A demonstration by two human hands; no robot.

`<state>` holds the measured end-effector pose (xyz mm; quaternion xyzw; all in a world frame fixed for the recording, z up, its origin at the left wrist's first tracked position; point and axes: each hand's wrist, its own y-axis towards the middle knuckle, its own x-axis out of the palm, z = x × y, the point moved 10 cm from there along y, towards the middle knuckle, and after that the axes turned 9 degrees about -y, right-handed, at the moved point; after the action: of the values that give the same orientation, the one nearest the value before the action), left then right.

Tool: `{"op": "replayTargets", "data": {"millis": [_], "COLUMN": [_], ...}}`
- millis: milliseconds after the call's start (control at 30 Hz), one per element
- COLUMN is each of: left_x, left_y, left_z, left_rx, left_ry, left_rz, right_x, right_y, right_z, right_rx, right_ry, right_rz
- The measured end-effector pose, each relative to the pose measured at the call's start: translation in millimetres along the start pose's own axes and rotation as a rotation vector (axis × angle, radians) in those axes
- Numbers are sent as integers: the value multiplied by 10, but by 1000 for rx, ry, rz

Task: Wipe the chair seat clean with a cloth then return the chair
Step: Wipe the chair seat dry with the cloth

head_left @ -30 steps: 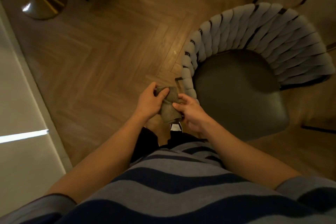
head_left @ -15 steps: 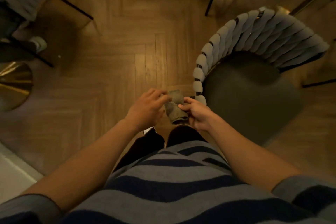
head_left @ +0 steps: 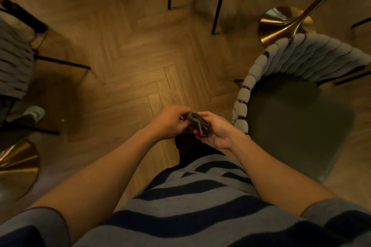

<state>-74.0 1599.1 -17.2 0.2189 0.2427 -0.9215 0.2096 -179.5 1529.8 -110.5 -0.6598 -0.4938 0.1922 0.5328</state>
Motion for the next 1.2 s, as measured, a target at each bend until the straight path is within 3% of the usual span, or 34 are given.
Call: {"op": "replayTargets", "data": {"millis": [200, 333, 400, 633, 900, 1000, 1200], "left_x": [-778, -1156, -1367, -2137, -3062, -3211, -3317], "left_y": [732, 1271, 1574, 2564, 3626, 3987, 4801], "left_z": [-591, -791, -833, -1122, -1236, -1213, -1113], "left_rx": [-348, -437, -430, -577, -526, -534, -582], "left_ry": [-637, -840, -879, -1222, -1084, -1045, -1022], "left_rz": [205, 235, 216, 182, 88, 48, 24], "right_x": [169, 401, 469, 664, 802, 664, 292], "right_y": [357, 561, 731, 1297, 1857, 1960, 2257], "right_z": [-1121, -1964, -2328, -3475, -4545, -4894, -5580], "right_rx": [-135, -343, -411, -399, -359, -393, -406], "right_ry": [-122, -358, -388, 40, 111, 35, -18], "right_rz": [96, 79, 150, 299, 457, 571, 599]}}
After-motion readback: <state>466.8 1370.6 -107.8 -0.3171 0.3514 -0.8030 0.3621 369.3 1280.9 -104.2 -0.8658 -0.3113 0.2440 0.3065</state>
